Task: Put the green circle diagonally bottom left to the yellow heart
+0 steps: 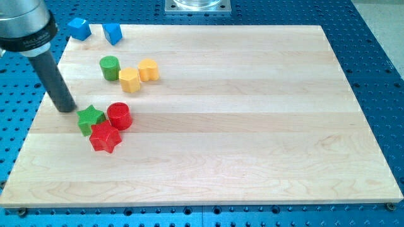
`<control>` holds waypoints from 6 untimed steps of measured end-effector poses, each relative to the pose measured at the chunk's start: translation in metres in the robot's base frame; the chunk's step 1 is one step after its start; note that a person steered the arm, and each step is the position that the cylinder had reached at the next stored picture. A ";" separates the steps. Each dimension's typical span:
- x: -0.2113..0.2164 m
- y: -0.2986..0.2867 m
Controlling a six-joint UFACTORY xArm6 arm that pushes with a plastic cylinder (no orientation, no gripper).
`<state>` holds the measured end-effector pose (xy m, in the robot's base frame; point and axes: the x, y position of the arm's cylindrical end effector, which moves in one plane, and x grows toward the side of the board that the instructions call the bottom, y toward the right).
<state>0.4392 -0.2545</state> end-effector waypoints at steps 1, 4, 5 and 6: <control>-0.059 -0.019; -0.093 0.061; -0.059 0.068; -0.011 0.066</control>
